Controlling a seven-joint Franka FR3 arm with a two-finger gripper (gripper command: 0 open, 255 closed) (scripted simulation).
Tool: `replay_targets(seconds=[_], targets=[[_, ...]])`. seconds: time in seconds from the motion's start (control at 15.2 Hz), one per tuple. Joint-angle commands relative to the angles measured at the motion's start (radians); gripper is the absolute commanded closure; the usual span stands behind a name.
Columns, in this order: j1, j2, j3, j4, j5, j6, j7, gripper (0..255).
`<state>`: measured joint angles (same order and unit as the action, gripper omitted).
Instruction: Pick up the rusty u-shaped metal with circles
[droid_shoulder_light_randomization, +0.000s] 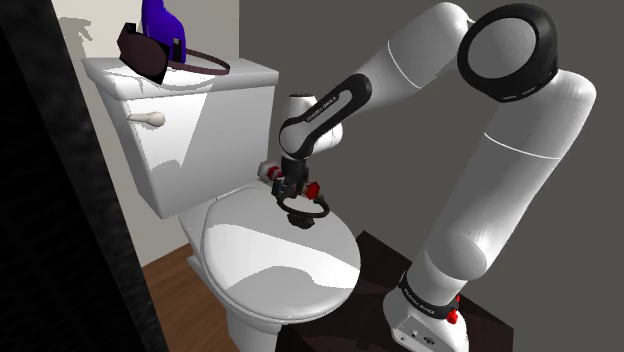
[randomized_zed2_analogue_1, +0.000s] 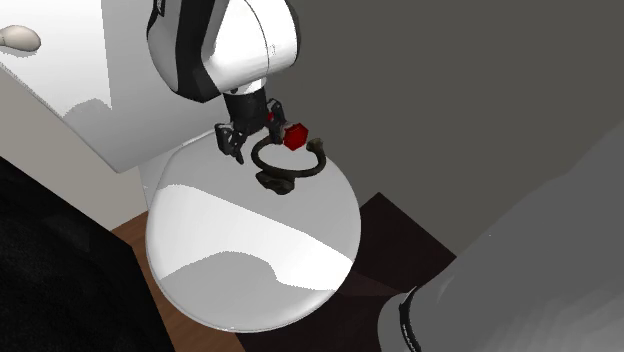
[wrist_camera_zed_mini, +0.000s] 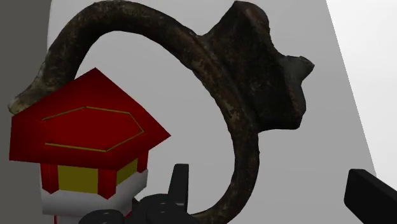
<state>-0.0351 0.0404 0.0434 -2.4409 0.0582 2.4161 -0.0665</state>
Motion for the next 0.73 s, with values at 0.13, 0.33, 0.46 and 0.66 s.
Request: replay_targets(seconds=[0.13, 0.33, 0.46, 0.66], targets=[[-0.001, 0.068, -0.001, -0.001, 0.000, 0.069, -0.006, 0], [-0.001, 0.105, -0.001, -0.004, 0.001, 0.110, -0.007, 0], [-0.001, 0.113, -0.001, -0.004, 0.001, 0.117, -0.008, 0], [-0.002, 0.112, -0.002, -0.005, 0.001, 0.118, -0.010, 255]])
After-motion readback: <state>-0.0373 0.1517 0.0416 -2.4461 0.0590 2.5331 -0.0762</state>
